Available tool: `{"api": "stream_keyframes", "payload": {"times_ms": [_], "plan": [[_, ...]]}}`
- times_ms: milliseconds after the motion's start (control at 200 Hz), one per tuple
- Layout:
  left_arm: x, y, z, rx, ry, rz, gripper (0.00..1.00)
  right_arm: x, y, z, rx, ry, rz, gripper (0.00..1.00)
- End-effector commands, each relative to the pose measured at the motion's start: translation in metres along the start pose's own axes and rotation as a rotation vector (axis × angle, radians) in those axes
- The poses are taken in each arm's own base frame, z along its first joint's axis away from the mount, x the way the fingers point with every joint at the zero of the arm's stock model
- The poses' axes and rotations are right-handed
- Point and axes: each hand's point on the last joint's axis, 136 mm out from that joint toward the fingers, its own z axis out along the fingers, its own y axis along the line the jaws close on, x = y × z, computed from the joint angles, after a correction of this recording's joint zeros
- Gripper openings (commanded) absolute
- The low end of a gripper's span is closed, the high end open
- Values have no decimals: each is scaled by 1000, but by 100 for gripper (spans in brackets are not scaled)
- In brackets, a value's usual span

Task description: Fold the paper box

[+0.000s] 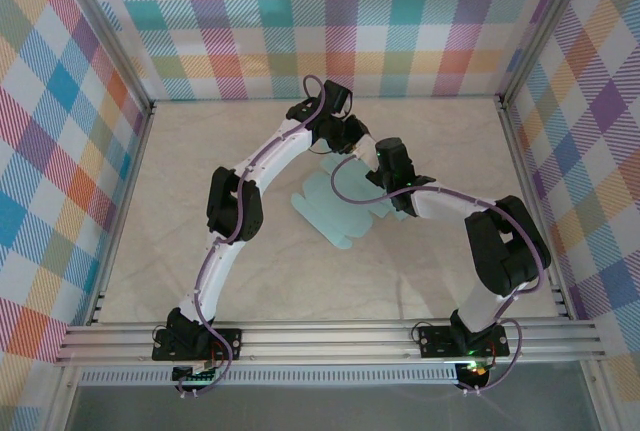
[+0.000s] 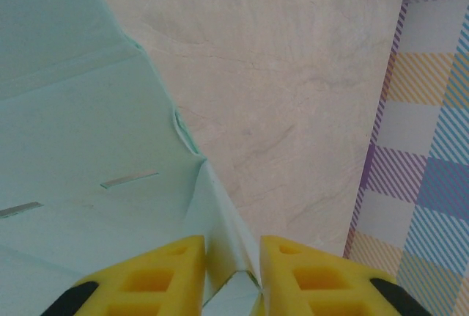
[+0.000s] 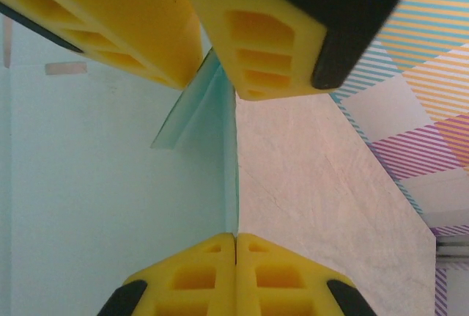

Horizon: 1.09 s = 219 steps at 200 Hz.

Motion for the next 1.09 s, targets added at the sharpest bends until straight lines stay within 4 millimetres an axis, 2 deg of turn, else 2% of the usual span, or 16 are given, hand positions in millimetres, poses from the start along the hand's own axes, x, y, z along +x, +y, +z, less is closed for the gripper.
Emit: {"api": "stream_keyframes", "payload": {"times_ms": [0,150,250,305,340,385,435,530,585,660,695,720,790,825,980,1090], "plan": [[8,-8,-4,17,18,6,17,-20,-10,1,26,-53,26,0],[8,-10,-5,21,17,10,10,-19,-9,1,23,-50,25,0],[8,-10,-5,20,16,6,26,-20,-9,1,23,-51,26,0],[8,-11,-6,24,15,7,27,-19,-9,1,23,-51,25,0],[8,-11,-6,27,17,9,23,-19,-8,1,22,-48,26,0],[8,-12,-6,31,21,9,5,-19,-9,1,24,-48,27,0],[9,-12,-6,33,23,10,2,-19,-9,0,25,-50,27,0],[8,-12,-6,29,17,9,26,-19,-9,0,25,-50,27,0],[8,-12,-7,30,16,10,27,-19,-10,0,26,-49,27,0],[9,-14,-6,39,24,15,5,-19,-9,1,25,-47,27,0],[10,-13,-5,38,28,15,3,-19,-9,1,25,-47,28,0],[9,-13,-6,37,25,14,7,-19,-10,1,27,-47,28,0],[9,-12,-6,29,20,16,47,-18,-9,1,25,-45,29,0],[8,-13,-8,30,14,24,58,-18,-9,1,25,-45,29,0],[4,-16,-18,35,-3,81,76,-12,-9,2,17,-32,52,0],[-6,-15,-43,8,-52,192,90,-6,-11,1,-21,-42,126,0]]}}
